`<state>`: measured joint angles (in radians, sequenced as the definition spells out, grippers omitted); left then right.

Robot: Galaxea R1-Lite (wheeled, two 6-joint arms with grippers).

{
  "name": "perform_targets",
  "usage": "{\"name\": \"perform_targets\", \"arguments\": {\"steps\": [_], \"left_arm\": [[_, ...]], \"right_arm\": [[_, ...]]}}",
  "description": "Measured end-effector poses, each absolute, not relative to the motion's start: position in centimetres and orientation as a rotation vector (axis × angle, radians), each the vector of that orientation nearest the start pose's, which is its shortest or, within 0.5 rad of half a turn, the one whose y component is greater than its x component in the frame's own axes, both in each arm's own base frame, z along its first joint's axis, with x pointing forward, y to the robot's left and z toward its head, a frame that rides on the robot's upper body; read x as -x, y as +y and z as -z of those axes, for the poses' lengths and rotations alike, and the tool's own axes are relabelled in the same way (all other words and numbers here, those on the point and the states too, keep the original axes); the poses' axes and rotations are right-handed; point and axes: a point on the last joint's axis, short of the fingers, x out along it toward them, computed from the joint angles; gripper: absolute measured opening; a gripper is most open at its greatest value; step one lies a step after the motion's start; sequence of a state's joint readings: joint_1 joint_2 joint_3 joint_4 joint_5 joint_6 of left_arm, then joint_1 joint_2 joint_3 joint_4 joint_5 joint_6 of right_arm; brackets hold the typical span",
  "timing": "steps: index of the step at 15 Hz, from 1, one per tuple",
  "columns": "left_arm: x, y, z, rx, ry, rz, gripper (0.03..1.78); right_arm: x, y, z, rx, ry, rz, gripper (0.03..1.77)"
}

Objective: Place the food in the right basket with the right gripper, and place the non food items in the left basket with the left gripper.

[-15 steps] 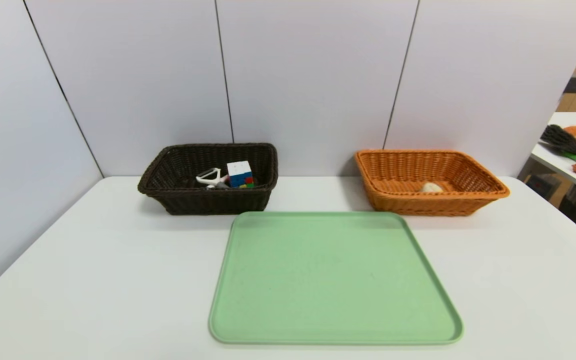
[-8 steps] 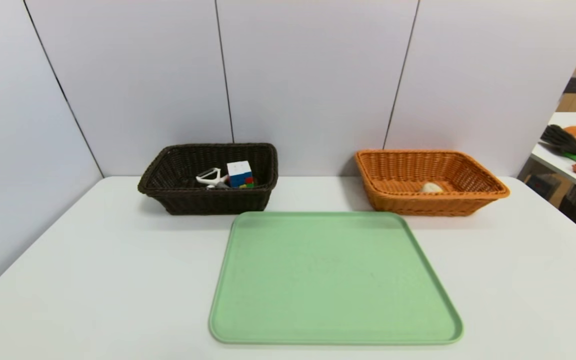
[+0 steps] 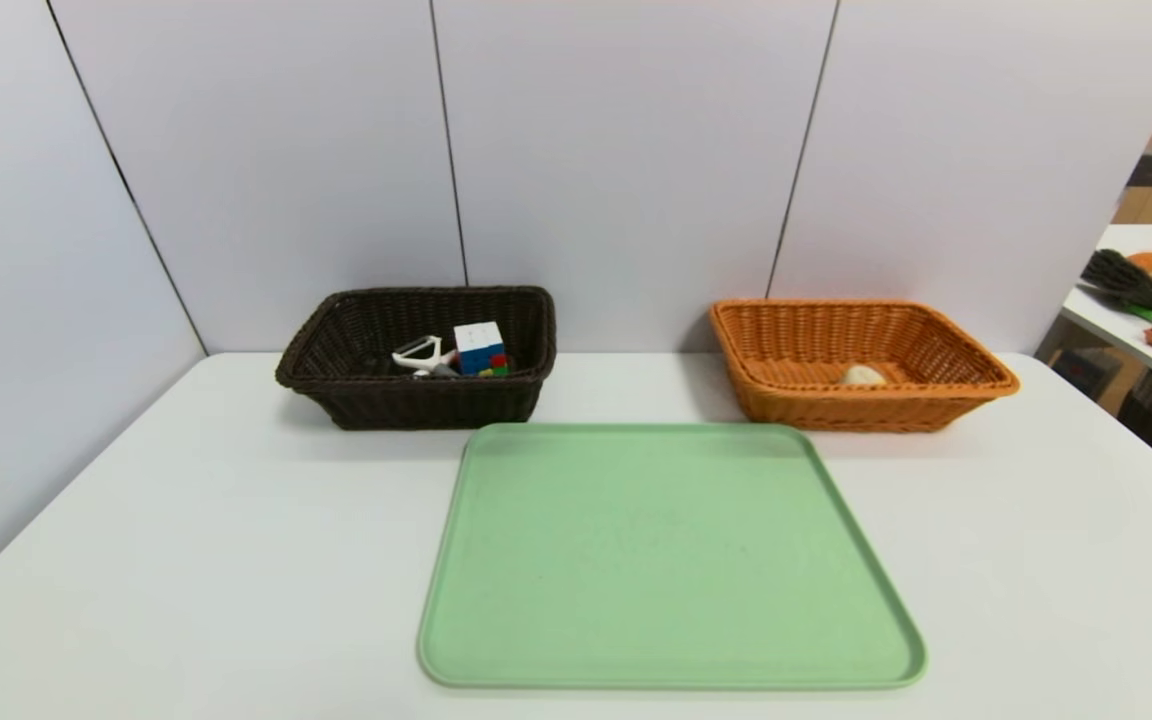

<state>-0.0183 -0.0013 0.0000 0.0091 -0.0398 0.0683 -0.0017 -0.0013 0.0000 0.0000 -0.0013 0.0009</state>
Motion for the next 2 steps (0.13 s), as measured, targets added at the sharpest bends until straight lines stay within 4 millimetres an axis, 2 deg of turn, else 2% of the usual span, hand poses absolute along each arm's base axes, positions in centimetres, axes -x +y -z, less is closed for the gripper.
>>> {"name": "perform_targets", "arguments": {"steps": [2], "left_arm": [[2.29, -0.05, -7.45, -0.069, 0.006, 0.058, 1.69]], "right_arm": [[2.29, 0.00, -7.56, 0.000, -0.003, 0.004, 1.71]]}}
